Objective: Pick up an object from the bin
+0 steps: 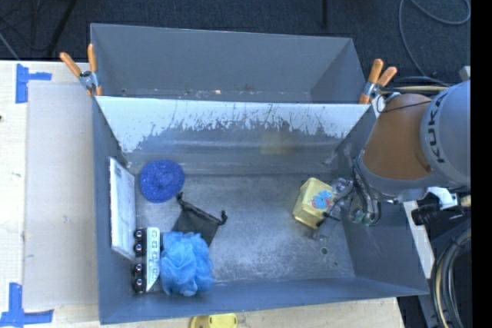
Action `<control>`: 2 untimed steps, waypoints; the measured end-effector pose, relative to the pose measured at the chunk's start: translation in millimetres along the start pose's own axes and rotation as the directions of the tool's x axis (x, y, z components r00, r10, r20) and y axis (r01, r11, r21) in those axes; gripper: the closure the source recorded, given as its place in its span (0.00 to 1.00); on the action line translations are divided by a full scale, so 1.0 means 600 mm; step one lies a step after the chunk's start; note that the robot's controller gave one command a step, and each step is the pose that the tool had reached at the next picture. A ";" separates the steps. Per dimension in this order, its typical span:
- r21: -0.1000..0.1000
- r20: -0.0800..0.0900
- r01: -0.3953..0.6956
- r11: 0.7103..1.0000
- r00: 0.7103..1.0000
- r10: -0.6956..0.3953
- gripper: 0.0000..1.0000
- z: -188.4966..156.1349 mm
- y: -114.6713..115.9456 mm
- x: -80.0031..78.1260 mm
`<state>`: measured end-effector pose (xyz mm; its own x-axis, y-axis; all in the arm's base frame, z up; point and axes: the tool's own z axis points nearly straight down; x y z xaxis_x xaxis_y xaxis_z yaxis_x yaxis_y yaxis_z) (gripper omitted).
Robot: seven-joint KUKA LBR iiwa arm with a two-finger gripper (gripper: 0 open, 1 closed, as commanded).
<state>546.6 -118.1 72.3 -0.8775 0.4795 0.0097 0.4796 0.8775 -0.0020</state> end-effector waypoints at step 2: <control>0.001 -0.003 -0.001 1.000 1.000 0.001 1.00 -0.036 -0.001 0.005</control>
Offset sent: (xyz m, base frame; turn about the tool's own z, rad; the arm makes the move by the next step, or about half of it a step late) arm -0.0002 0.0000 0.0916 0.0000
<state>543.7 -117.2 93.8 -0.8771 0.4802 0.0122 0.4802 0.8771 -0.0028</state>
